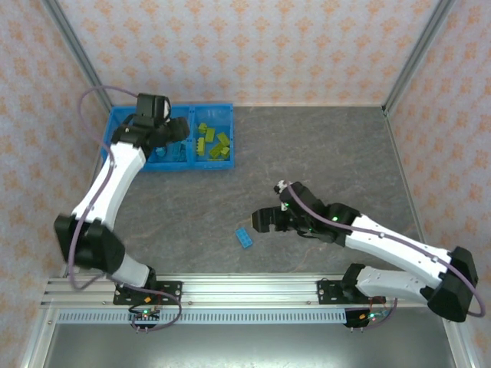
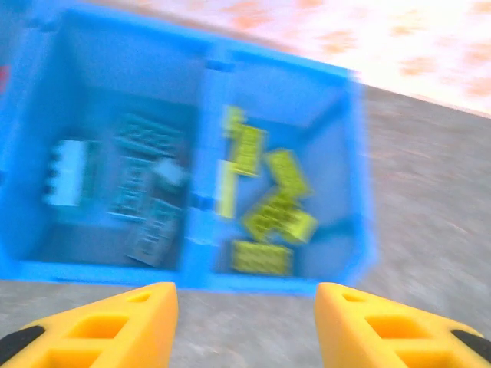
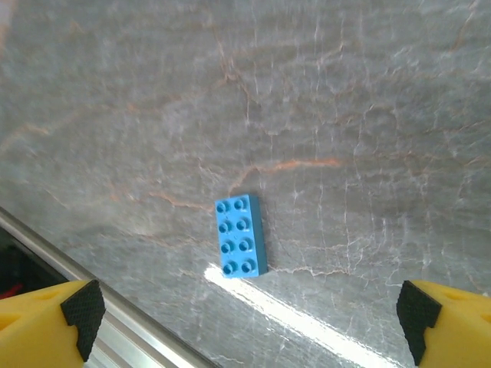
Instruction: Sort the legos into containers by color
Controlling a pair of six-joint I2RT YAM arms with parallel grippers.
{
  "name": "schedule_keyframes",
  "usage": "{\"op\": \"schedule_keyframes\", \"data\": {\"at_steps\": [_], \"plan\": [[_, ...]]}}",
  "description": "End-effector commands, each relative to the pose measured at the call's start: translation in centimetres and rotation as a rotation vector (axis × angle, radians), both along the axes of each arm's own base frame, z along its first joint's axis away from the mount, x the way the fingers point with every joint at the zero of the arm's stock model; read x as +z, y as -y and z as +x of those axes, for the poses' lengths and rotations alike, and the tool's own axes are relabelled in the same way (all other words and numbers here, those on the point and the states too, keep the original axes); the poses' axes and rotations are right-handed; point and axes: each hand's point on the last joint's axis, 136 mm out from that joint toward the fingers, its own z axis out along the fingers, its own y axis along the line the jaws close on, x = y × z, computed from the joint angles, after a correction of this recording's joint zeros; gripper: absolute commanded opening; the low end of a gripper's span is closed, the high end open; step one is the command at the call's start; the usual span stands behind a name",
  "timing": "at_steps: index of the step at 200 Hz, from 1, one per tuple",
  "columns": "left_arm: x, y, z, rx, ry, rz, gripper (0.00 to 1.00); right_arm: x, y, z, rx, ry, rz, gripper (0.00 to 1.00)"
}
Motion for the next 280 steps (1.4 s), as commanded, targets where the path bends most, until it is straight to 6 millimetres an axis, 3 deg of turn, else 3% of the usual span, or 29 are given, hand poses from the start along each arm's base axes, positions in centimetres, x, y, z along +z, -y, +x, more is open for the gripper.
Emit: {"op": "schedule_keyframes", "data": {"at_steps": [1, 27, 63, 83, 104, 122, 144, 160, 184, 229, 256, 280], "plan": [[1.0, 4.2, -4.9, -0.142, 0.029, -0.025, 0.51, -0.6, -1.1, 0.6, 0.008, 0.053, -0.093, 0.99], [-1.1, 5.7, -9.8, -0.237, -0.006, 0.001, 0.54, -3.7, -2.9, 0.9, 0.032, 0.047, -0.204, 0.95], [-4.6, 3.8, -14.5, -0.272, -0.094, 0.082, 0.69, -7.6, -5.7, 0.8, 0.116, 0.009, -0.298, 0.86], [-6.0, 2.9, -16.1, -0.28, -0.138, 0.116, 0.74, -9.7, -6.8, 0.7, 0.146, -0.011, -0.373, 0.79], [-6.9, 3.8, -17.4, -0.321, -0.162, 0.06, 0.84, -11.6, -7.5, 0.9, 0.145, -0.026, -0.412, 0.73], [-7.3, 4.3, -18.0, -0.339, -0.166, 0.02, 0.89, -13.2, -7.7, 0.8, 0.139, -0.052, -0.435, 0.61], [-7.1, 4.7, -18.5, -0.376, -0.164, 0.004, 0.94, -13.6, -7.8, 0.7, 0.127, -0.064, -0.426, 0.44], [-6.7, 5.7, -19.0, -0.44, -0.163, -0.031, 0.96, -12.6, -7.9, 1.0, 0.11, -0.043, -0.401, 0.33], [-5.9, 7.1, -19.7, -0.525, -0.154, -0.099, 0.97, -9.3, -8.6, 1.7, 0.087, 0.027, -0.303, 0.26], [-1.0, 8.2, -20.3, -0.607, -0.055, -0.241, 0.99, -2.1, -10.7, 4.1, 0.056, 0.144, -0.104, 0.24], [1.4, 6.1, -19.3, -0.529, 0.008, -0.214, 1.0, 2.6, -12.4, 7.5, 0.03, 0.226, 0.029, 0.24], [1.9, 1.1, -17.1, -0.322, 0.055, -0.017, 1.0, 6.5, -14.6, 10.9, 0.023, 0.281, 0.169, 0.24]]}}
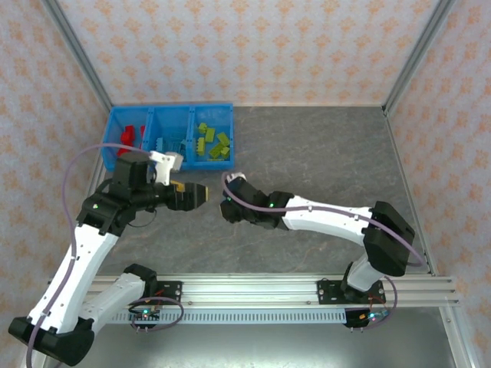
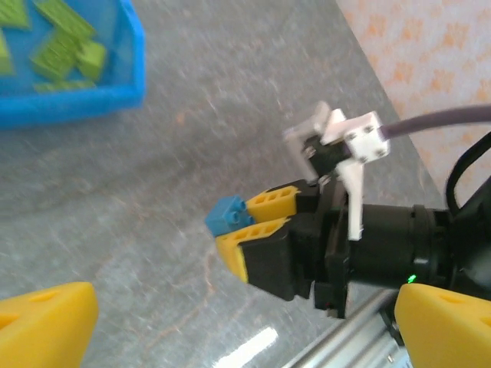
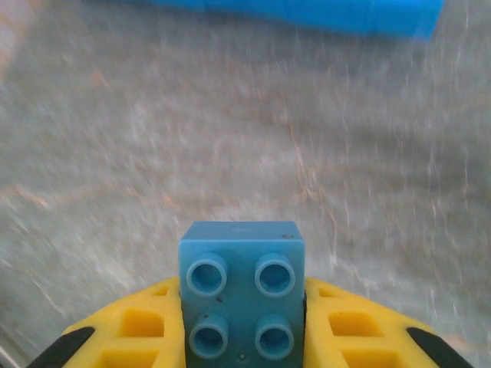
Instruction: Sort the legos into containers by color
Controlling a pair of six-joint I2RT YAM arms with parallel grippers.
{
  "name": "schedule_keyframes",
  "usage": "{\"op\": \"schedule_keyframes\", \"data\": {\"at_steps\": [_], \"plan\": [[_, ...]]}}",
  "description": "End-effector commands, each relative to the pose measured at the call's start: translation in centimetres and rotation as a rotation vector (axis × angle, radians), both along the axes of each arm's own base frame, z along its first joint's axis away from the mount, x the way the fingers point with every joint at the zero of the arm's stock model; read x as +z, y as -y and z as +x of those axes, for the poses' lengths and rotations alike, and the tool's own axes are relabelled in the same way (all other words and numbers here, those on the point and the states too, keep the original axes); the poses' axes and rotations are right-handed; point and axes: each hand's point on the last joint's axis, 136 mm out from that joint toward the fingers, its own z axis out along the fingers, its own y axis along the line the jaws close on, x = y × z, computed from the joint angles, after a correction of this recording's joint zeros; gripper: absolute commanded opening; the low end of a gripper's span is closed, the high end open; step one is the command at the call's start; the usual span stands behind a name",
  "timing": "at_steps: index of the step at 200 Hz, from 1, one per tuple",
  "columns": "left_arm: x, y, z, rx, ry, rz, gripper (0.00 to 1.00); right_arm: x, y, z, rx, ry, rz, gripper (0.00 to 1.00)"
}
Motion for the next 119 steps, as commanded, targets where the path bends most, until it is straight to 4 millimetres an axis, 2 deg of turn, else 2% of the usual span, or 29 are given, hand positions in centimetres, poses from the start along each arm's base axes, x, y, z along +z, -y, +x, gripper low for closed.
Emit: {"op": "schedule_keyframes", "data": {"at_steps": [1, 18, 31, 63, 84, 91, 95, 119], "plan": [[0.6, -4.3, 1.0, 0.16, 0.062, 0.17, 1.0, 5.7, -2.9, 3.8, 0.012, 0.115, 0.178, 0.24], [-0.1, -8.6, 2.6, 0.332, 0.092, 0.366, 1.0, 7.8, -4.7, 6.4, 0.015, 0.193, 0.211, 0.24], [-0.9, -10.1, 3.4, 0.377, 0.09, 0.456, 1.0, 8.7, -6.2, 8.6, 0.014, 0.237, 0.226, 0.24], [-3.1, -10.5, 4.4, 0.386, 0.083, 0.49, 1.0, 8.5, -9.4, 14.0, -0.01, 0.316, 0.239, 0.24], [-4.0, -11.9, 4.3, 0.425, 0.075, 0.524, 1.0, 8.0, -11.9, 16.6, 0.01, 0.349, 0.216, 0.24], [-4.1, -12.3, 4.2, 0.442, 0.079, 0.531, 1.0, 7.2, -12.7, 17.3, 0.022, 0.358, 0.196, 0.24], [-4.1, -12.5, 4.1, 0.454, 0.083, 0.53, 1.0, 7.6, -13.2, 17.7, 0.029, 0.372, 0.199, 0.24], [-4.2, -12.1, 3.8, 0.455, 0.116, 0.482, 1.0, 4.9, -15.5, 20.1, 0.06, 0.374, 0.163, 0.25]]}}
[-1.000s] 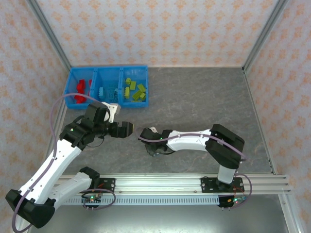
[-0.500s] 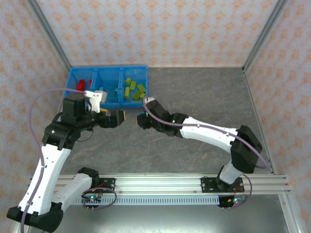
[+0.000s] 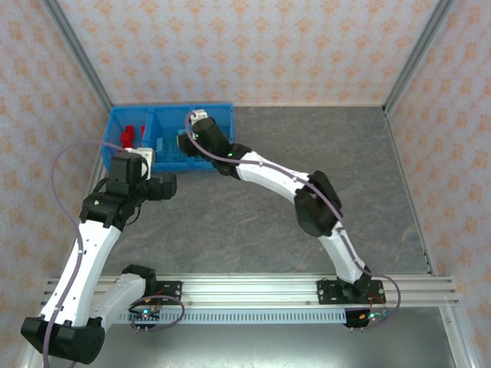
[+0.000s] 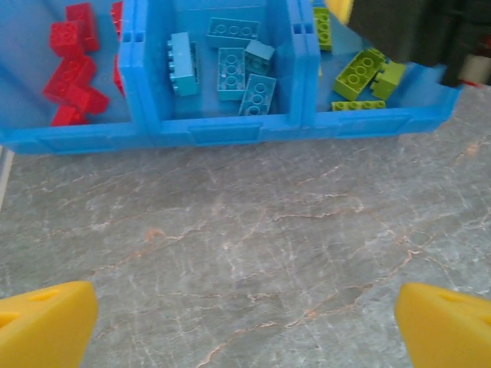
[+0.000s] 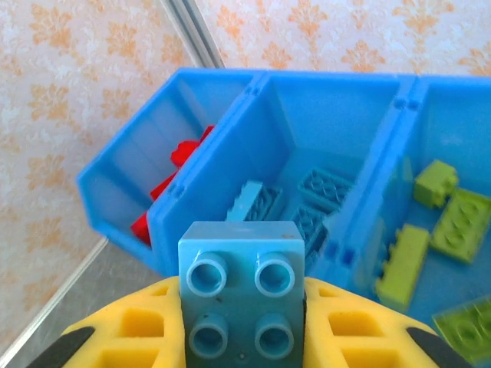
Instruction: Sort the legos into containers by color
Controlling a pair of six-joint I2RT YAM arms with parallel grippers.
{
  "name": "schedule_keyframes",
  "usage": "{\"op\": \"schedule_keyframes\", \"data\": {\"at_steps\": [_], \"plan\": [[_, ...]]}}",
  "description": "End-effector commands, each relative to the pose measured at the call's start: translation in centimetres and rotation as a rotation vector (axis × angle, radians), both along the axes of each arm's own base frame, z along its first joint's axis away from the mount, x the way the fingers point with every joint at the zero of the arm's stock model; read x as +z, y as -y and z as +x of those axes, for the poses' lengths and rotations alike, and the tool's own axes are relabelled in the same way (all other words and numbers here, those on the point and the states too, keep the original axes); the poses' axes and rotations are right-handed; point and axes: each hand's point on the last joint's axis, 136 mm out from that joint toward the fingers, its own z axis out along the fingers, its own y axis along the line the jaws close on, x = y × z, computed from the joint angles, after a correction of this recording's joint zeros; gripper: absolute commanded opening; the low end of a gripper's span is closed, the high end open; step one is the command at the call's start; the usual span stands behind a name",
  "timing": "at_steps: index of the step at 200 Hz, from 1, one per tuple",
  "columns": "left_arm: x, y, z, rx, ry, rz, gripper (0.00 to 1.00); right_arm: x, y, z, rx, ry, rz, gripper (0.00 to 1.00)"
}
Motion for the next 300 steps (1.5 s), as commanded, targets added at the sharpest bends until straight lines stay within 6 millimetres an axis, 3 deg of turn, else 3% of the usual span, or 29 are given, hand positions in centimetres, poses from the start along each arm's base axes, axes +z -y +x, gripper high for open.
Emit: {"op": "schedule_keyframes", "data": {"at_steps": [1, 20, 48, 66, 75, 84, 122, 160, 181, 186, 198, 205, 214, 245, 259, 300], "plan": [[1.5, -0.5, 0.3, 0.014, 0.102, 0.013, 1.0, -1.3, -1.7, 1.7, 0.039, 0.038, -0.052, 0.25], [0.8, -0.3, 0.3, 0.002, 0.067, 0.007, 1.0, -3.0, -3.2, 3.5, 0.073, 0.034, -0.015, 0.27], [-0.2, 0.4, 0.6, -0.029, 0.032, -0.019, 1.0, -3.5, -4.3, 5.1, 0.063, 0.081, -0.029, 0.34], [-0.4, 0.4, 0.8, -0.029, 0.016, -0.015, 1.0, -3.7, -4.5, 5.0, 0.077, 0.077, -0.043, 0.39], [-0.5, 0.5, 0.8, -0.03, 0.015, -0.016, 1.0, -3.5, -4.5, 4.8, 0.087, 0.072, -0.045, 0.46], [-0.6, 0.4, 0.8, -0.03, 0.013, -0.015, 1.0, -2.8, -4.2, 4.5, 0.091, 0.072, -0.046, 0.51], [-0.7, 1.4, 1.1, -0.045, -0.02, -0.07, 1.0, 0.3, -3.0, 3.0, 0.117, 0.07, -0.054, 0.53], [0.2, 2.6, 2.3, 0.035, 0.005, -0.252, 1.0, 6.7, 0.4, -0.5, 0.144, 0.055, -0.063, 0.56], [0.0, 0.0, 3.4, 0.159, 0.114, -0.182, 1.0, 9.0, 4.5, -2.5, 0.091, 0.08, -0.07, 0.59], [-0.2, -0.9, 3.6, 0.196, 0.134, -0.147, 1.0, 10.0, 5.9, -3.1, 0.075, 0.094, -0.063, 0.6], [-0.5, -2.7, 3.8, 0.257, 0.185, -0.059, 1.0, 9.7, 9.4, -4.4, 0.02, 0.108, -0.085, 0.63], [-0.9, -3.3, 4.0, 0.267, 0.214, -0.014, 1.0, 10.8, 11.7, -5.2, -0.027, 0.137, -0.081, 0.66], [-1.5, -4.2, 4.2, 0.289, 0.248, 0.04, 1.0, 10.8, 14.8, -6.3, -0.09, 0.162, -0.098, 0.7], [-4.7, -6.2, 4.1, 0.343, 0.292, 0.17, 1.0, 8.0, 26.4, -9.2, -0.408, 0.235, -0.201, 0.77], [-5.8, -6.7, 4.1, 0.364, 0.326, 0.192, 1.0, 5.7, 31.5, -10.3, -0.565, 0.256, -0.29, 0.82], [-7.9, -6.4, 5.3, 0.352, 0.387, 0.17, 1.0, 1.7, 45.1, -12.6, -0.969, 0.249, -0.438, 0.87]]}}
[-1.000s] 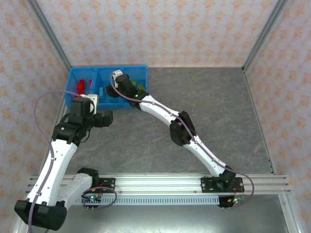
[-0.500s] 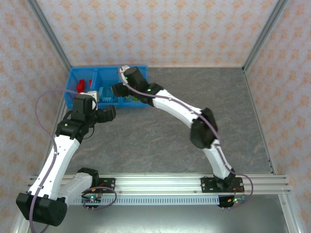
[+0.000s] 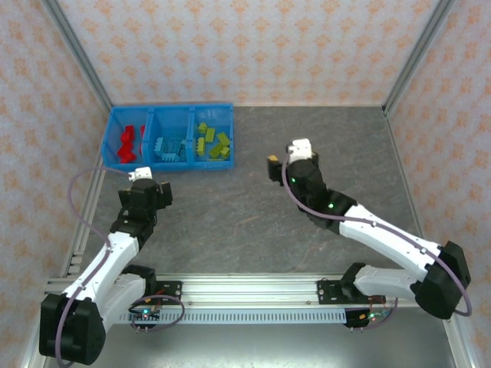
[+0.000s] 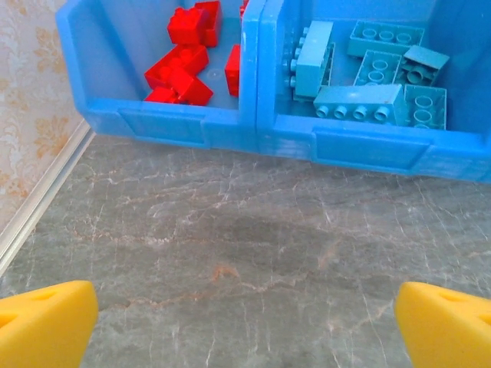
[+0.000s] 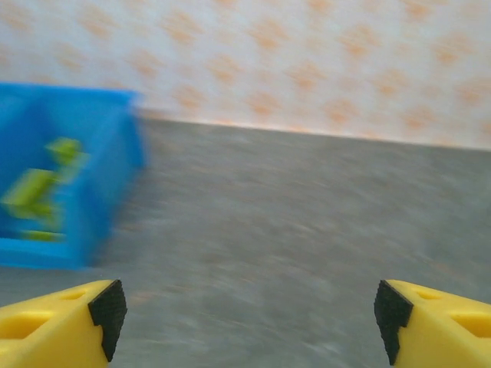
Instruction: Sort the legos into containers by color
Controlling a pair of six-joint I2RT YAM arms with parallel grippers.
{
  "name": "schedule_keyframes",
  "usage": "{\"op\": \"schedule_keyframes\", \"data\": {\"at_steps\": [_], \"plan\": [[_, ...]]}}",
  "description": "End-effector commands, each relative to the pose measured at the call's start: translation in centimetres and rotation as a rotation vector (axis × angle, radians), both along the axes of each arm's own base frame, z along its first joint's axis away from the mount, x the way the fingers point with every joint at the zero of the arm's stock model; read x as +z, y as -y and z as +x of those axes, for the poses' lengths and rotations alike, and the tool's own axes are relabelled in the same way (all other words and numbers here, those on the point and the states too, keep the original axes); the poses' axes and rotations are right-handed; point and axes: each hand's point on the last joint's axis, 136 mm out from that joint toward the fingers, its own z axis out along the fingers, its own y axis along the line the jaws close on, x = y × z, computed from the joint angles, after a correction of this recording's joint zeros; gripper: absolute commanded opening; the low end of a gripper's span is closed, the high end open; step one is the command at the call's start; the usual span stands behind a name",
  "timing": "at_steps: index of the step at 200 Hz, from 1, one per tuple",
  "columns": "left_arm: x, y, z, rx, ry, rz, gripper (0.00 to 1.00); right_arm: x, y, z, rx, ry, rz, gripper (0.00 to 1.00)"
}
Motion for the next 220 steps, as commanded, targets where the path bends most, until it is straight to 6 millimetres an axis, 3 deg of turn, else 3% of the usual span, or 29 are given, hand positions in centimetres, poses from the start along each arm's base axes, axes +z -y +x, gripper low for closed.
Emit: {"op": "schedule_keyframes", "data": {"at_steps": [1, 13, 26, 50, 60, 86, 102, 106, 139, 220], "plan": [[2.9, -0.8, 2.3, 0.04, 0.184, 0.026, 1.0, 0.3, 9.1, -1.0, -0.353, 0.099, -0.065, 0.87], [2.4, -0.8, 3.1, 0.042, 0.191, 0.02, 1.0, -0.8, 12.7, -1.3, -0.479, 0.128, -0.069, 0.93], [1.9, -1.2, 3.8, 0.072, 0.202, 0.019, 1.0, -3.5, 16.3, -1.4, -0.586, 0.1, -0.084, 0.99], [0.4, -2.1, 4.9, 0.116, 0.231, 0.006, 1.0, -8.8, 20.1, -0.1, -0.658, -0.005, -0.037, 0.99], [0.2, -2.1, 5.8, 0.089, 0.223, -0.005, 1.0, -10.9, 20.2, 0.8, -0.621, -0.003, -0.003, 0.99], [-1.5, -0.9, 8.5, -0.026, 0.214, -0.061, 1.0, -11.1, 19.2, 3.7, -0.526, 0.071, 0.049, 1.0], [-2.8, 0.7, 9.7, -0.124, 0.162, -0.063, 1.0, -14.6, 18.1, 6.0, -0.407, 0.004, 0.067, 1.0], [-3.1, 1.3, 9.7, -0.156, 0.16, -0.063, 1.0, -14.4, 17.9, 6.6, -0.393, 0.019, 0.069, 1.0], [-3.3, 1.7, 9.8, -0.175, 0.148, -0.053, 1.0, -14.2, 19.0, 6.2, -0.434, 0.0, 0.101, 0.99], [-3.3, 2.0, 9.9, -0.192, 0.14, -0.052, 1.0, -14.5, 19.0, 6.2, -0.435, -0.006, 0.1, 0.99]]}}
